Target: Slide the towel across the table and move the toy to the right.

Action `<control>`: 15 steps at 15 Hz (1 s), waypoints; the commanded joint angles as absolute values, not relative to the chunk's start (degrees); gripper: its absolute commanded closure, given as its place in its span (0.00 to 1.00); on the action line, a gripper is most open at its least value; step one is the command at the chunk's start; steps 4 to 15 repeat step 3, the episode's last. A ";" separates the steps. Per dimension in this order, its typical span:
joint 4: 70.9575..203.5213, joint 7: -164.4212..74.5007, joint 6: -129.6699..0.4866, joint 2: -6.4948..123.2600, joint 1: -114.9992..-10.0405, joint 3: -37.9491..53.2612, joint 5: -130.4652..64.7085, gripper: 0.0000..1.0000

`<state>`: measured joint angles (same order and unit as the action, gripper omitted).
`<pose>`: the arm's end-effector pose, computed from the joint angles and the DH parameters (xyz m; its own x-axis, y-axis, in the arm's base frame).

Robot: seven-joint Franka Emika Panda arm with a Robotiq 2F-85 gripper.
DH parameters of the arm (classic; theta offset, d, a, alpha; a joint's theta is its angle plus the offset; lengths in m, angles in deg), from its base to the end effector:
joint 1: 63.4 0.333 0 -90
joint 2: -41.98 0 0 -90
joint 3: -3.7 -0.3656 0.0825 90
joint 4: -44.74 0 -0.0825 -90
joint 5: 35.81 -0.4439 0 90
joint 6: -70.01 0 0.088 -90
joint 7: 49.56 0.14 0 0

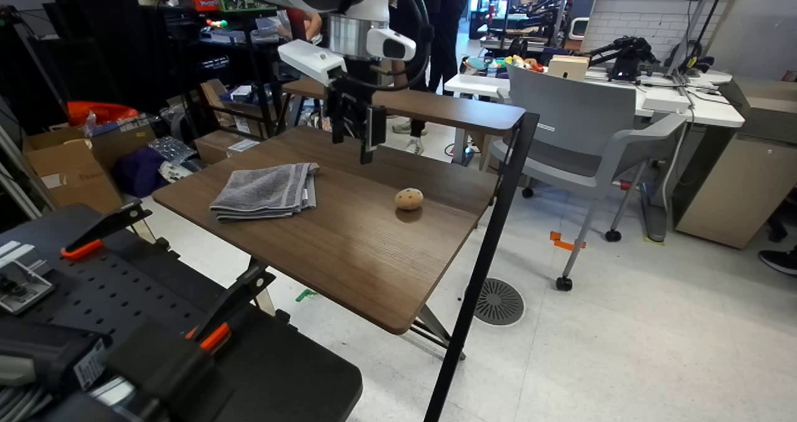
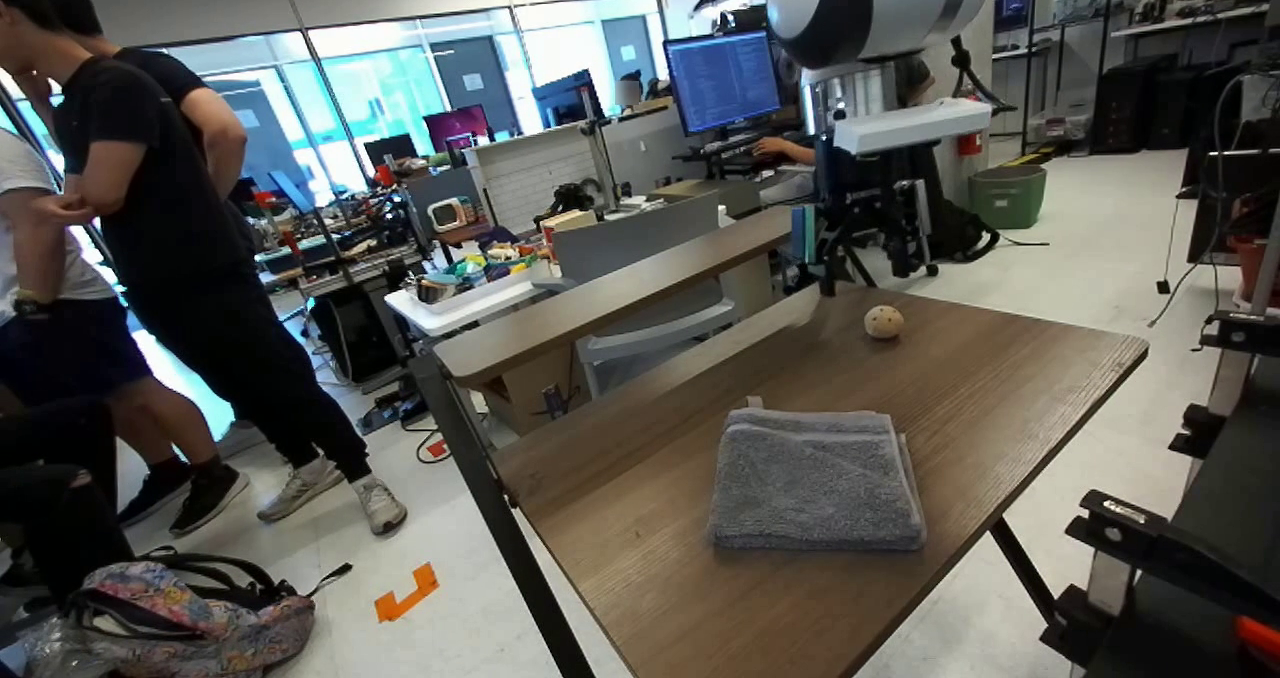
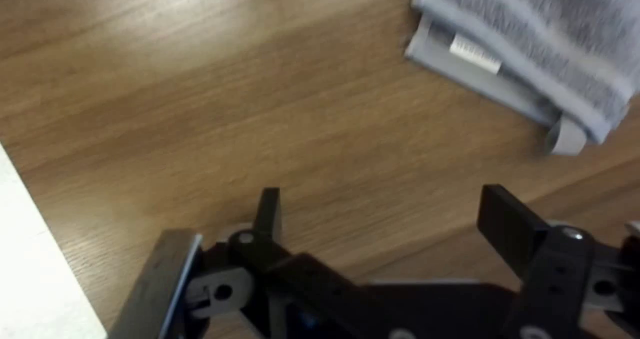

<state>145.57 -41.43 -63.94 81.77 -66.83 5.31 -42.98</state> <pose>0.7119 -0.0570 0.1214 0.9437 -0.3062 -0.1253 -0.3136 -0.9485 -0.0441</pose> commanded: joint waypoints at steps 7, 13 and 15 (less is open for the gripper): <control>153.08 -46.76 -57.30 75.13 -67.72 4.07 -44.34 0.00; 153.08 -46.76 -57.30 75.13 -67.72 4.07 -44.34 0.00; 153.08 -46.76 -57.30 75.13 -67.72 4.07 -44.34 0.00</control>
